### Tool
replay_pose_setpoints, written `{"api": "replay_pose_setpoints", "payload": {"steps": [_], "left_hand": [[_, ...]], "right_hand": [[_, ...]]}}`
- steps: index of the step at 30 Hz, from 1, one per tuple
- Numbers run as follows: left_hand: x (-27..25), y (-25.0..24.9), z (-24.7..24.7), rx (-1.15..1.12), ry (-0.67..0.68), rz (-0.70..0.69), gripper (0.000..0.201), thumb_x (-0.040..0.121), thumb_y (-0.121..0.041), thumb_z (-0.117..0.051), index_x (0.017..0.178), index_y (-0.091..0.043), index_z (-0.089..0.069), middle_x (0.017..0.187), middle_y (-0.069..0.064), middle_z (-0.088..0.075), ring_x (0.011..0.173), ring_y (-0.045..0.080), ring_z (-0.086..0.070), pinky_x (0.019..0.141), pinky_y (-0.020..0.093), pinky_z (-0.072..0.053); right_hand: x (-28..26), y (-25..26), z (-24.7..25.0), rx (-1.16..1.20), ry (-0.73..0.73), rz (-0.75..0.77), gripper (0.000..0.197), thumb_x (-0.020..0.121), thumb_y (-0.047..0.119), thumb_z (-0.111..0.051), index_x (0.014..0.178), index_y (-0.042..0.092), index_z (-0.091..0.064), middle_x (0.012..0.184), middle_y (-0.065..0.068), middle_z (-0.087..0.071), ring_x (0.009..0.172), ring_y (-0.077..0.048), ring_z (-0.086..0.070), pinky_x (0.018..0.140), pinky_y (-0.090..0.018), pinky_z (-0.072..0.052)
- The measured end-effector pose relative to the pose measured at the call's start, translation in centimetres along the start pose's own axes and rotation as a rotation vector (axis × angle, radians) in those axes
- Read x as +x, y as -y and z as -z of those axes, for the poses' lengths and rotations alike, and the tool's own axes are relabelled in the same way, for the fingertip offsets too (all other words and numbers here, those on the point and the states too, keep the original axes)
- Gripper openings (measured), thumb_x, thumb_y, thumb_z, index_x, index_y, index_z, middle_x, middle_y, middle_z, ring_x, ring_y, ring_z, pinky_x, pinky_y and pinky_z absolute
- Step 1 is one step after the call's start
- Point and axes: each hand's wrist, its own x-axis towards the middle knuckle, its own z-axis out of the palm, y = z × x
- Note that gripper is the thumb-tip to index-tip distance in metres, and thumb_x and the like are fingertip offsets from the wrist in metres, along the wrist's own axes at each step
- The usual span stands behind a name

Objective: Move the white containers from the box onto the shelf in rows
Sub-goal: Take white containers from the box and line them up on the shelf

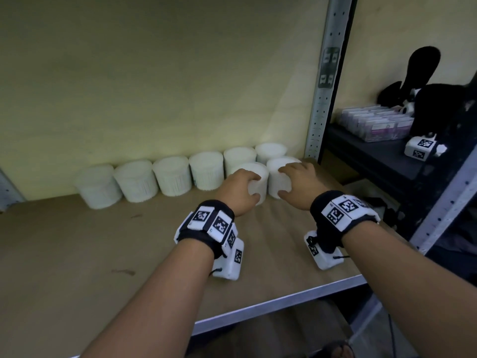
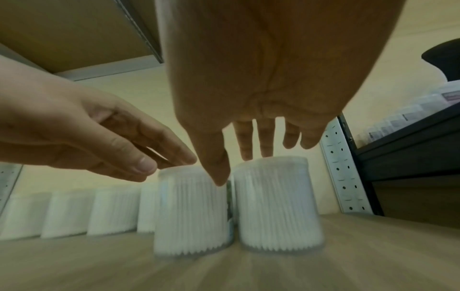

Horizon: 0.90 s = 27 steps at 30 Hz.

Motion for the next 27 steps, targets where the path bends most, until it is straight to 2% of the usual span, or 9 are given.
{"api": "replay_pose_setpoints", "payload": {"steps": [4,6,12,18,23,27], "left_hand": [[-2.9,-0.1,0.0,-0.012,-0.133,-0.033,0.041,0.088,-0.019,-0.059,0.128,-0.015,-0.055,0.132,0.005,-0.052,0.122,0.018,-0.05,0.097,0.022,-0.036],[-5.1,-0.4,0.2,-0.036,-0.144,-0.023,0.039,0.087,-0.019,-0.06,0.126,-0.016,-0.057,0.127,0.005,-0.054,0.119,0.017,-0.052,0.092,0.019,-0.036],[-11.9,-1.2,0.0,-0.079,-0.087,0.027,0.039,0.088,-0.022,-0.06,0.126,-0.021,-0.055,0.124,0.001,-0.054,0.114,0.014,-0.052,0.089,0.019,-0.036],[-18.3,-1.9,-1.1,-0.038,-0.052,0.038,0.037,0.09,-0.029,-0.059,0.126,-0.022,-0.055,0.129,-0.001,-0.052,0.124,0.015,-0.047,0.102,0.026,-0.038],[-22.9,-1.8,-1.8,-0.03,-0.059,0.038,0.036,0.088,-0.03,-0.06,0.122,-0.019,-0.057,0.121,-0.001,-0.054,0.115,0.015,-0.051,0.096,0.024,-0.04],[-25.9,-1.4,-3.1,-0.032,-0.015,0.054,0.031,0.089,-0.029,-0.06,0.118,-0.019,-0.059,0.115,-0.002,-0.054,0.107,0.015,-0.054,0.09,0.022,-0.041]], "right_hand": [[-3.4,0.3,0.1,0.093,0.003,-0.002,0.054,0.09,0.029,-0.057,0.141,0.02,-0.041,0.143,-0.004,-0.039,0.131,-0.03,-0.028,0.108,-0.036,-0.03],[-5.8,0.6,0.0,0.115,0.028,0.011,0.051,0.091,0.028,-0.055,0.139,0.022,-0.042,0.142,-0.003,-0.039,0.129,-0.026,-0.03,0.106,-0.036,-0.033],[-12.3,2.0,-1.0,0.123,0.072,0.083,0.046,0.09,0.031,-0.055,0.134,0.024,-0.047,0.137,0.0,-0.046,0.131,-0.023,-0.036,0.109,-0.037,-0.035],[-18.2,3.2,-2.7,0.131,0.062,0.131,0.04,0.087,0.034,-0.056,0.126,0.025,-0.054,0.128,0.002,-0.052,0.123,-0.023,-0.044,0.106,-0.037,-0.039],[-22.1,3.7,-4.0,0.131,0.052,0.147,0.035,0.089,0.033,-0.056,0.123,0.022,-0.056,0.122,0.001,-0.054,0.12,-0.023,-0.045,0.103,-0.035,-0.041],[-24.7,3.6,-5.5,0.147,0.064,0.123,0.03,0.089,0.032,-0.057,0.117,0.021,-0.058,0.118,-0.001,-0.054,0.118,-0.024,-0.045,0.101,-0.036,-0.042]]}}
